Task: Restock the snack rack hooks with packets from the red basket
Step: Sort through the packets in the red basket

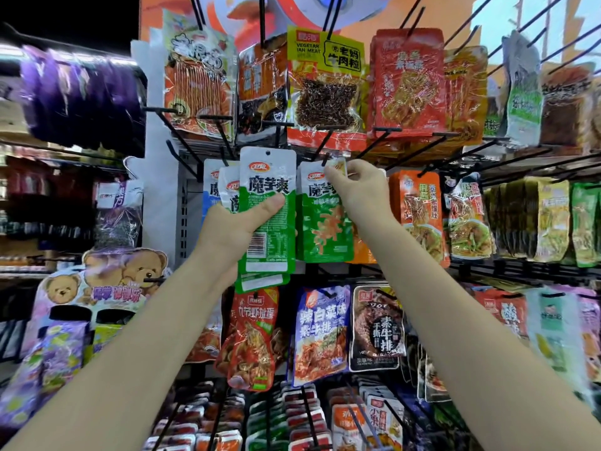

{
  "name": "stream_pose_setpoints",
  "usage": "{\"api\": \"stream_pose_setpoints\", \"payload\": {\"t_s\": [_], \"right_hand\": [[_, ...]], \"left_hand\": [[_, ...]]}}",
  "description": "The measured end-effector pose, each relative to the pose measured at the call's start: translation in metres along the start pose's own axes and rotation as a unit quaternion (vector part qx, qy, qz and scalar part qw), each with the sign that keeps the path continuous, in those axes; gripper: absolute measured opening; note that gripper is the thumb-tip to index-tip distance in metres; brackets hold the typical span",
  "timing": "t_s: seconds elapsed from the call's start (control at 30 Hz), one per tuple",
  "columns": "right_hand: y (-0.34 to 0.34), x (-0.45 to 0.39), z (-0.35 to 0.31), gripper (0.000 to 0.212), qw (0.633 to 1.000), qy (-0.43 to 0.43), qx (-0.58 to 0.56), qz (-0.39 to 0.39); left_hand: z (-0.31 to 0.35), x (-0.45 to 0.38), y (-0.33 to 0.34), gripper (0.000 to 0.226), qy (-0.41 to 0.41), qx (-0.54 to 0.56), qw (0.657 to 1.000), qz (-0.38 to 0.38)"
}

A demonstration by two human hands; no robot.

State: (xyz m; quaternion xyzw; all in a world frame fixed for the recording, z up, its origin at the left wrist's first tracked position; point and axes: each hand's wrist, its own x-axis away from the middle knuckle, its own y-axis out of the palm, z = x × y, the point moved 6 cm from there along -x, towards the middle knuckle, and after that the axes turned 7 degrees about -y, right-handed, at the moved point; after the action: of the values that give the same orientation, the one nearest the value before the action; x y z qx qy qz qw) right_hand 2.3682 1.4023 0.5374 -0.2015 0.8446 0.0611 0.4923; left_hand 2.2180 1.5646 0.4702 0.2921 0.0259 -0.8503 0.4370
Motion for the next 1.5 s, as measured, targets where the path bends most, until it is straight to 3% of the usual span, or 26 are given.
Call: {"api": "stream_pose_setpoints", "payload": {"t_s": [0.07, 0.13, 0.17, 0.27, 0.33, 0.4, 0.5, 0.57, 0.63, 0.67, 0.8, 0.93, 1.0, 1.1, 1.17, 1.23, 1.3, 1.37, 1.47, 1.5], "right_hand": [[-0.010, 0.007, -0.011, 0.018, 0.992, -0.084, 0.065, 0.063], [-0.019, 0.019, -0.020, 0.016, 0.983, -0.142, 0.056, 0.106], [-0.018, 0.025, -0.022, 0.021, 0.986, -0.143, 0.016, 0.082], [0.005, 0.040, -0.017, 0.032, 0.990, -0.069, -0.094, -0.085], [0.012, 0.044, -0.015, 0.033, 0.985, -0.067, -0.101, -0.123], [0.000, 0.042, -0.012, 0.032, 0.991, -0.071, -0.087, -0.076], [-0.033, 0.039, -0.012, 0.031, 0.991, -0.106, -0.072, 0.034], [-0.043, 0.039, -0.013, 0.030, 0.987, -0.138, -0.058, 0.065], [-0.035, 0.043, -0.021, 0.028, 0.985, -0.162, -0.036, 0.053], [-0.026, 0.046, -0.024, 0.025, 0.985, -0.167, -0.028, 0.039], [0.006, 0.057, -0.027, 0.028, 0.983, -0.167, -0.070, -0.026], [0.013, 0.055, -0.023, 0.022, 0.983, -0.170, -0.030, -0.066], [0.014, 0.051, -0.022, 0.017, 0.984, -0.163, -0.019, -0.071], [0.007, 0.044, -0.015, 0.016, 0.990, -0.121, -0.061, -0.033], [0.005, 0.039, -0.006, 0.025, 0.991, -0.062, -0.118, -0.030], [0.009, 0.037, -0.007, 0.018, 0.987, -0.049, -0.142, -0.053], [0.006, 0.033, -0.011, 0.015, 0.986, -0.063, -0.149, -0.034], [-0.001, 0.025, -0.008, 0.026, 0.989, -0.045, -0.143, 0.003], [-0.007, 0.012, 0.000, 0.032, 0.993, -0.010, -0.113, 0.037], [-0.007, 0.008, 0.002, 0.034, 0.994, -0.002, -0.104, 0.041]], "left_hand": [[0.004, 0.005, 0.001, 0.137, 0.007, -0.001, 1.000, 0.008], [0.010, 0.014, 0.006, 0.134, 0.017, 0.004, 1.000, 0.013], [0.014, 0.020, 0.011, 0.129, 0.025, -0.001, 1.000, 0.008], [0.018, 0.033, 0.027, 0.121, 0.010, -0.045, 0.999, 0.002], [0.017, 0.035, 0.032, 0.092, -0.002, -0.058, 0.998, -0.006], [0.018, 0.037, 0.037, 0.053, -0.039, -0.025, 0.999, -0.018], [0.021, 0.031, 0.028, 0.032, -0.039, 0.019, 0.999, -0.011], [0.026, 0.027, 0.022, 0.045, -0.003, 0.030, 1.000, -0.006], [0.026, 0.028, 0.027, 0.084, 0.026, 0.043, 0.999, -0.018], [0.023, 0.025, 0.030, 0.090, 0.038, 0.036, 0.998, -0.027], [0.034, 0.046, 0.053, 0.035, 0.033, 0.042, 0.998, -0.036], [0.030, 0.046, 0.058, 0.046, 0.000, 0.049, 0.993, -0.104], [0.027, 0.044, 0.053, 0.019, 0.014, 0.031, 0.995, -0.099], [0.024, 0.044, 0.049, 0.010, 0.012, 0.037, 0.997, -0.073], [0.025, 0.044, 0.050, 0.011, 0.006, 0.044, 0.997, -0.068], [0.025, 0.042, 0.049, 0.020, 0.001, 0.049, 0.997, -0.061], [0.026, 0.045, 0.049, 0.054, -0.007, 0.049, 0.997, -0.060], [0.025, 0.042, 0.044, 0.085, -0.010, 0.041, 0.998, -0.049], [0.027, 0.040, 0.035, 0.111, 0.003, 0.058, 0.998, -0.030], [0.027, 0.041, 0.032, 0.101, 0.003, 0.067, 0.997, -0.025]]}}
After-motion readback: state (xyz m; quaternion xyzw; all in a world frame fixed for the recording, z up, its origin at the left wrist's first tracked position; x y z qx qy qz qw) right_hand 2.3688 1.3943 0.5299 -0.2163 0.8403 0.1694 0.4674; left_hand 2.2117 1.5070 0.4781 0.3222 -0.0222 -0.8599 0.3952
